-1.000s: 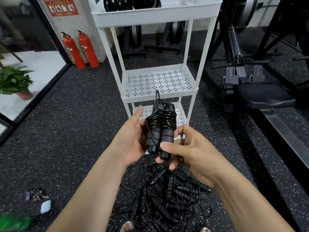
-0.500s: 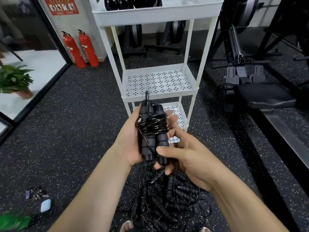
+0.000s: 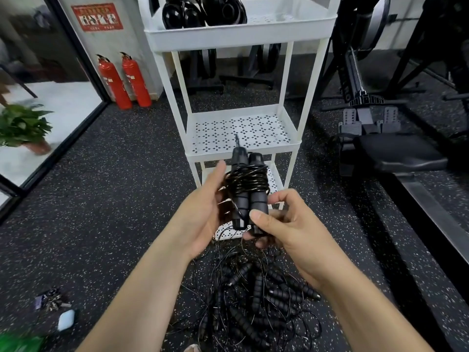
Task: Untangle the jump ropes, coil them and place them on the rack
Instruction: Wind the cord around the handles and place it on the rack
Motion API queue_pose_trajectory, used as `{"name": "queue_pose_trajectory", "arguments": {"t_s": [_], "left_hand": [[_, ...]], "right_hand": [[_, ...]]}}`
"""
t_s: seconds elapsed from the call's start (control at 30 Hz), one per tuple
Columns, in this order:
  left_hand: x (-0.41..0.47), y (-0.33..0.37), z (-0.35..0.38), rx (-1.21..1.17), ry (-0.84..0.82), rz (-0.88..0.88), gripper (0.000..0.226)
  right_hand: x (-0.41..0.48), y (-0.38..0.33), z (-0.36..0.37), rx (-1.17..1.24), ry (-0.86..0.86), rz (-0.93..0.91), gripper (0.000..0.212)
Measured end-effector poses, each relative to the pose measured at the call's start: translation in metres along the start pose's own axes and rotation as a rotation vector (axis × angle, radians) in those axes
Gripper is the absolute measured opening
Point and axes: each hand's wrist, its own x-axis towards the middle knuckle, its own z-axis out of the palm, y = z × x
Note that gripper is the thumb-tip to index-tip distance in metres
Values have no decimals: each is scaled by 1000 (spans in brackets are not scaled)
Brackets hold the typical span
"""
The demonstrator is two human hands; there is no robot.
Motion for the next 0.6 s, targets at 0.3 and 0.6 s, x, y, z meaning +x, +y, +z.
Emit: {"name": "queue_pose_trajectory", "arguments": {"t_s": [0.3, 0.6], "left_hand": [[-3, 4, 14, 130, 87, 246, 35], [3, 77, 31, 426, 234, 461, 62]], "right_hand": [[0, -15, -1, -34, 108, -78, 31], [7, -102, 4, -61, 171, -165, 21]]}}
